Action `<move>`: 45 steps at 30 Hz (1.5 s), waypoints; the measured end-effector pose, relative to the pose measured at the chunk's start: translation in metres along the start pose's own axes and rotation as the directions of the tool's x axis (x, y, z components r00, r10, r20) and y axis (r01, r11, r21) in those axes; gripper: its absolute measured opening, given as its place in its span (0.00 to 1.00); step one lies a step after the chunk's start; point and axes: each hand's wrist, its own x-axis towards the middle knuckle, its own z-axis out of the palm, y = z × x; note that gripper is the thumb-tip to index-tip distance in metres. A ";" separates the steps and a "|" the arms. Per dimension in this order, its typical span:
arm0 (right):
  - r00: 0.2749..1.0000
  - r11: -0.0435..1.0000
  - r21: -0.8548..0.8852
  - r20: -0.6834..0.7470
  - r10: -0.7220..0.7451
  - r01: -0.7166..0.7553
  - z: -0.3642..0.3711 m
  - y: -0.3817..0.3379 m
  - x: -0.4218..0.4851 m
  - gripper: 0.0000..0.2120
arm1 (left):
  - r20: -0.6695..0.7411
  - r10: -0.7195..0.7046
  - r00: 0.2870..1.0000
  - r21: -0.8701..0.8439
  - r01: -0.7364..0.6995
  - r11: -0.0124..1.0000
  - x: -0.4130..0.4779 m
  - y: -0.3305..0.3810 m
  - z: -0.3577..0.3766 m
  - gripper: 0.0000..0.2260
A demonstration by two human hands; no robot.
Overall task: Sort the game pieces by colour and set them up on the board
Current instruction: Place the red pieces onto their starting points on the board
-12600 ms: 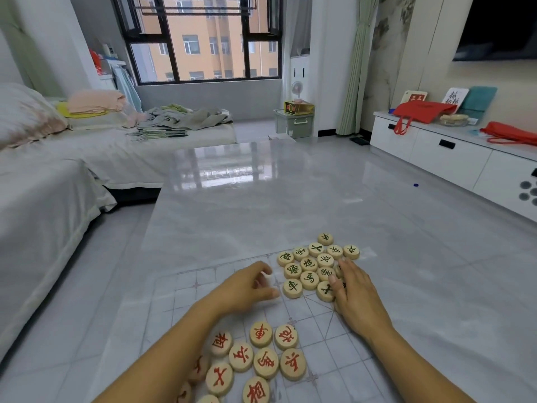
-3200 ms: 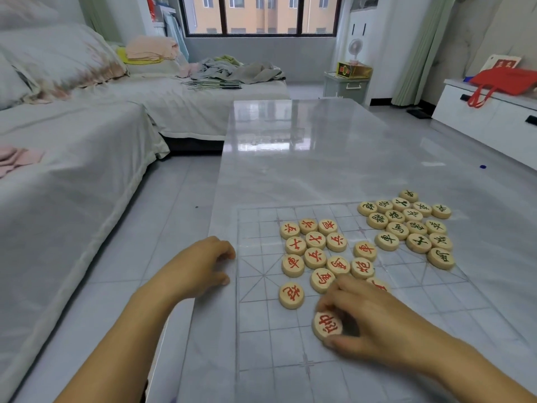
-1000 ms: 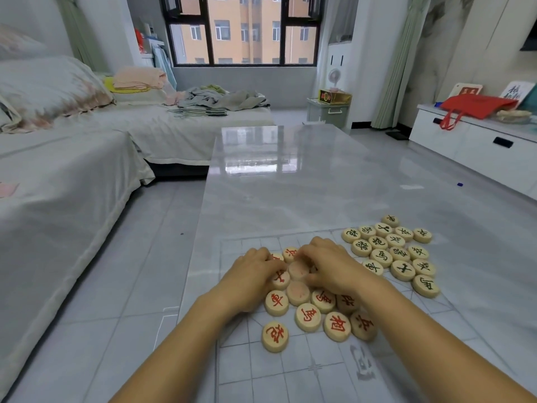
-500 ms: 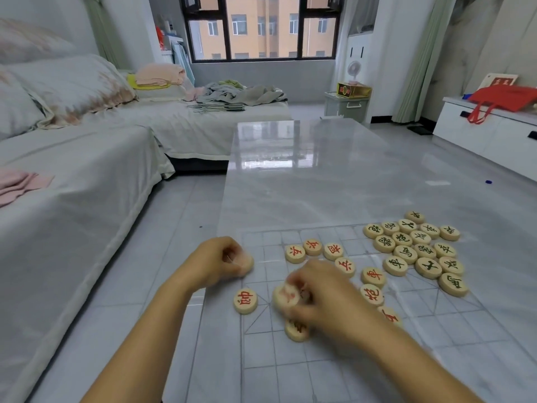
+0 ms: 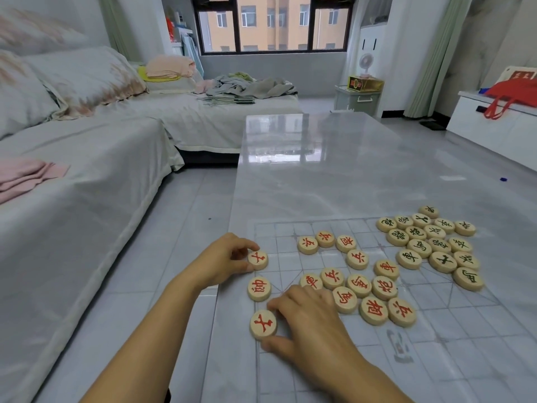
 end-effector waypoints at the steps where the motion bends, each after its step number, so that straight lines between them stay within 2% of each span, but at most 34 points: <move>1: 1.000 1.000 0.016 -0.005 -0.002 0.002 0.001 0.000 0.000 0.23 | -0.008 -0.003 1.000 -0.004 0.003 1.000 0.000 -0.001 0.001 0.15; 6: 0.999 0.999 0.052 -0.033 0.011 -0.009 0.006 0.000 0.002 0.23 | -0.044 -0.017 0.999 -0.056 0.015 0.998 -0.003 -0.004 0.002 0.14; 10: 0.997 0.997 0.074 -0.070 -0.013 0.018 0.011 0.002 0.002 0.27 | -0.047 0.000 0.999 -0.049 -0.003 0.999 -0.005 -0.005 0.001 0.15; 16: 0.998 0.995 0.102 -0.069 -0.003 0.010 0.013 0.003 0.002 0.26 | -0.051 0.004 0.999 -0.040 -0.006 0.999 -0.005 -0.003 0.001 0.15; 20: 0.998 0.993 0.116 -0.055 -0.016 0.023 0.016 0.005 0.000 0.36 | -0.051 -0.010 0.999 -0.040 0.008 0.999 -0.005 -0.002 0.001 0.15; 28: 0.990 0.989 0.137 -0.141 -0.029 0.049 0.023 0.008 -0.001 0.29 | -0.032 -0.019 0.999 -0.037 0.018 0.999 -0.004 -0.002 0.000 0.16; 45: 0.996 0.992 0.124 -0.088 -0.009 0.020 0.020 0.006 -0.002 0.32 | -0.025 -0.027 0.999 -0.027 0.027 0.999 -0.007 0.001 0.001 0.15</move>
